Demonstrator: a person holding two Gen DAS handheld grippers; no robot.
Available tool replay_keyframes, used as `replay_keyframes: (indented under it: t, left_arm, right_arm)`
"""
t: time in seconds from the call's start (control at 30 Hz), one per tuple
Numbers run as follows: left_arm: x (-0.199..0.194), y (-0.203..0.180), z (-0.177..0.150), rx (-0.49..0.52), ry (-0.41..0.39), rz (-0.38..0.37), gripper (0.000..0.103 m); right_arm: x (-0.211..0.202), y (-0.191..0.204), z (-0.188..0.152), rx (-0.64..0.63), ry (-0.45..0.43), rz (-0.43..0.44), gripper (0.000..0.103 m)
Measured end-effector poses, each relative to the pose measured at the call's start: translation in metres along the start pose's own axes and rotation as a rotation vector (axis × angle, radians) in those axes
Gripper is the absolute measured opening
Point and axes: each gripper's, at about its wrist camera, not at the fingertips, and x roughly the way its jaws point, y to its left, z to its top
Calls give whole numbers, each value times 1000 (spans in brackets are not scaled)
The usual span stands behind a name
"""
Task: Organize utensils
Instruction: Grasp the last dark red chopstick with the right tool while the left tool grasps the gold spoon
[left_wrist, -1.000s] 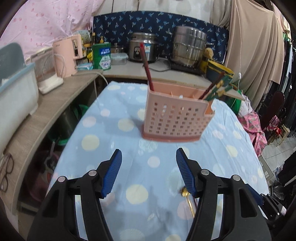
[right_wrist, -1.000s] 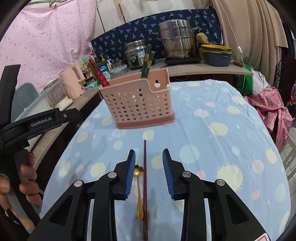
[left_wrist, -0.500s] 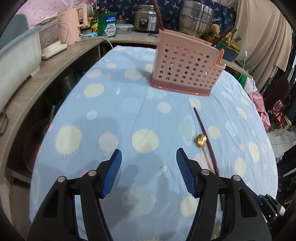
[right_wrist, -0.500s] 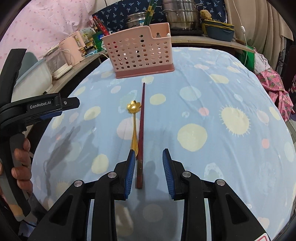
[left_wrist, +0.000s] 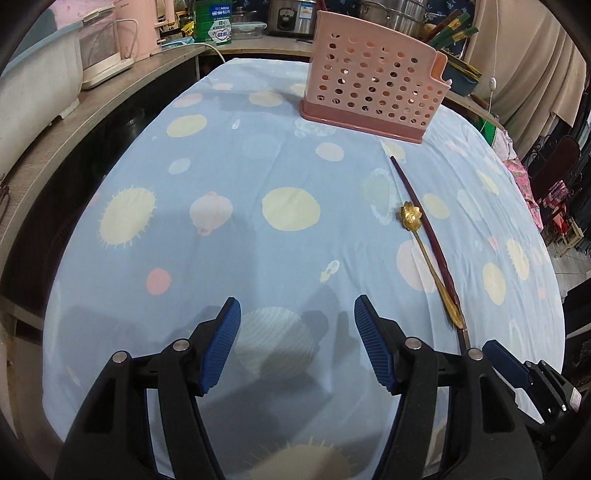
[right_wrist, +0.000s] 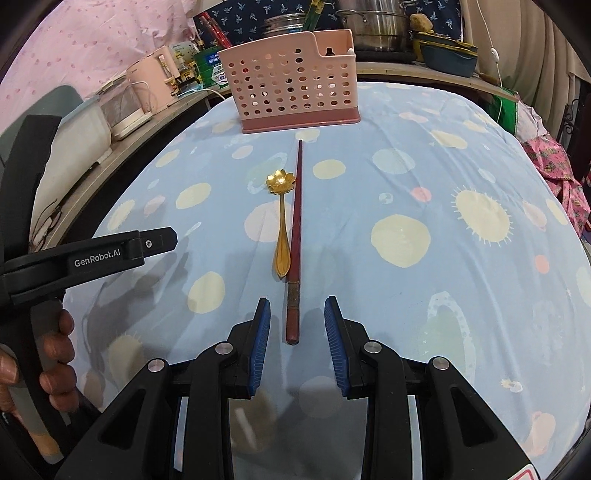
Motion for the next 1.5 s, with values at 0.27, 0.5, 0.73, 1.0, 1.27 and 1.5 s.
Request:
replay_keyframes:
  t: [0.27,0.5,0.73,1.0,1.27,1.5]
  left_arm:
    - [5,0,-5,3,15,8,64]
    - [5,-10,-9,30,19,-7,66]
    - [0,-32,-11,72,19,-58,71]
    - [5,-80,-6,156,21,-119,74]
    - [26,-96,-5,162,75,-112,56]
    - [25,-94,-8,191,51,-91,30]
  right_arm:
    - [7,-2,-3,4,15,-18,22]
    - [8,-9,-4,20,6,-50,8]
    - [6,-26,-2,78,-3,-69,7]
    - [1,-54,2,161,-14,-81,7]
    - [2,-58,1,176,-11,-64,7]
    - [5,-59,1,178,-11,-48,7]
